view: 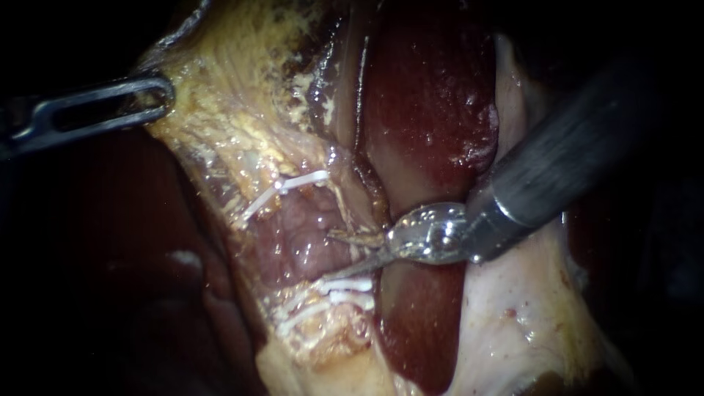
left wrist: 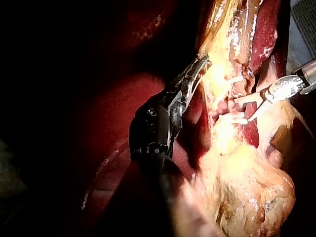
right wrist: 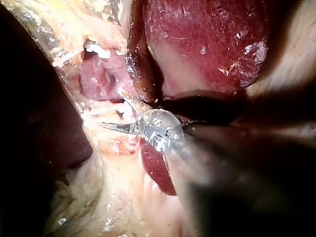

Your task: Go back from the cut right tube

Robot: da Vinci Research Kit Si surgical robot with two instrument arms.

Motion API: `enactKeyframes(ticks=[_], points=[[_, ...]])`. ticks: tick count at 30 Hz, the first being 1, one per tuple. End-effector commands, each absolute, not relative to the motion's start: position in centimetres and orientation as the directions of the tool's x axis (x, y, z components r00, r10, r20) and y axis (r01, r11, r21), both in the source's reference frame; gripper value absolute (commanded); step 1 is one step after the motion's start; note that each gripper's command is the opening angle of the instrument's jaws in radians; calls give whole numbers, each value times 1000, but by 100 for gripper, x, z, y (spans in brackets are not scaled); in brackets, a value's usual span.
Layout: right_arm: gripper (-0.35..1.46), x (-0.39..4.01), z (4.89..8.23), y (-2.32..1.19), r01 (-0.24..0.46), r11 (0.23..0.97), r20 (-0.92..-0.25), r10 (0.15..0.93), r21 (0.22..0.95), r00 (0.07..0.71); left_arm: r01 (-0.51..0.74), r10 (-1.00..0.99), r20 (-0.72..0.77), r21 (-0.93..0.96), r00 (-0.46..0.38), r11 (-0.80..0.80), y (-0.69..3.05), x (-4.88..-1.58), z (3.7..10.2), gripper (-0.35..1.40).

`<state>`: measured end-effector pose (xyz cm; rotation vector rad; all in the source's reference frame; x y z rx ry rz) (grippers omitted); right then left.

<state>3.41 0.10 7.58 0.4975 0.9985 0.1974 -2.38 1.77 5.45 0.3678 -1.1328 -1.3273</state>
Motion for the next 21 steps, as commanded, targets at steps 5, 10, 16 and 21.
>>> enactKeyframes(ticks=[5,10,16,21], points=[[143,315,733,16,78,904,-790,323,421,521,569,-886,435,774,-159,278,176,-237,545,-35],[143,284,705,42,59,931,-820,285,360,496,569,-886,436,774,-159,278,176,-237,545,-35],[143,255,676,69,32,953,-848,251,300,467,570,-885,437,773,-160,279,175,-239,547,-35],[143,248,669,73,20,961,-849,233,275,474,572,-883,441,771,-161,280,172,-245,554,-35]])
